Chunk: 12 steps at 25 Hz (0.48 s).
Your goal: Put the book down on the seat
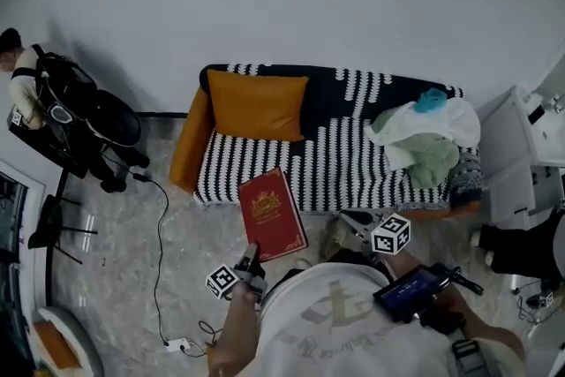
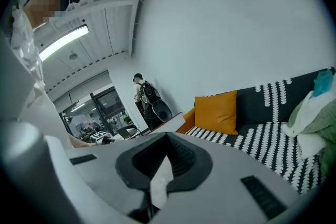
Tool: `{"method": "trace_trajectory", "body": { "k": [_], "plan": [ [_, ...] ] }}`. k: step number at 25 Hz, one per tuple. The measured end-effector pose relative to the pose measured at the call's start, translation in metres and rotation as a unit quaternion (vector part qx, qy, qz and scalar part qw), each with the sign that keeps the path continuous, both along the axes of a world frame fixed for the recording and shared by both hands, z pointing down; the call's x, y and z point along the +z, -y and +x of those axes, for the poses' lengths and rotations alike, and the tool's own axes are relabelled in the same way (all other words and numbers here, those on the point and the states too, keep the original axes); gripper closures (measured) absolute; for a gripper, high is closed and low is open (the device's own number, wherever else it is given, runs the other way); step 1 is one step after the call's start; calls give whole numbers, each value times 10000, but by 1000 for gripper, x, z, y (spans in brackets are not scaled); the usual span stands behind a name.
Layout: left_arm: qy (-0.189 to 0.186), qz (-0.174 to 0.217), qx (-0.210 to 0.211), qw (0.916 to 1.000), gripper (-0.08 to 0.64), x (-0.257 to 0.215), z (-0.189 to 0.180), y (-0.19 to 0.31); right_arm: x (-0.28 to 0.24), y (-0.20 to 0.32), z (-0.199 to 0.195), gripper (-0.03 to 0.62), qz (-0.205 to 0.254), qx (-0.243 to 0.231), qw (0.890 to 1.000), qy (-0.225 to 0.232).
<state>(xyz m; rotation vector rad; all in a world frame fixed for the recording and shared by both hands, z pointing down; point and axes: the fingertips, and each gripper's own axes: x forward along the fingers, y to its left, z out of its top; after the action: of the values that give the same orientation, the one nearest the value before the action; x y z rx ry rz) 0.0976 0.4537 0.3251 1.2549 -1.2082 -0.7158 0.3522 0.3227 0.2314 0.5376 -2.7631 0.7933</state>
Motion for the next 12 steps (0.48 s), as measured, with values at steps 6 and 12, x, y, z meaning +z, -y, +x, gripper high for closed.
{"method": "trace_trajectory", "body": {
  "k": [6, 12],
  "plan": [
    [-12, 58, -27, 10000, 354, -6, -2, 4, 1, -4, 4, 578, -1, 78, 9999, -93],
    [-113, 143, 0, 9998, 354, -7, 9, 3, 2, -11, 14, 578, -23, 191, 9998, -99]
  ]
}}
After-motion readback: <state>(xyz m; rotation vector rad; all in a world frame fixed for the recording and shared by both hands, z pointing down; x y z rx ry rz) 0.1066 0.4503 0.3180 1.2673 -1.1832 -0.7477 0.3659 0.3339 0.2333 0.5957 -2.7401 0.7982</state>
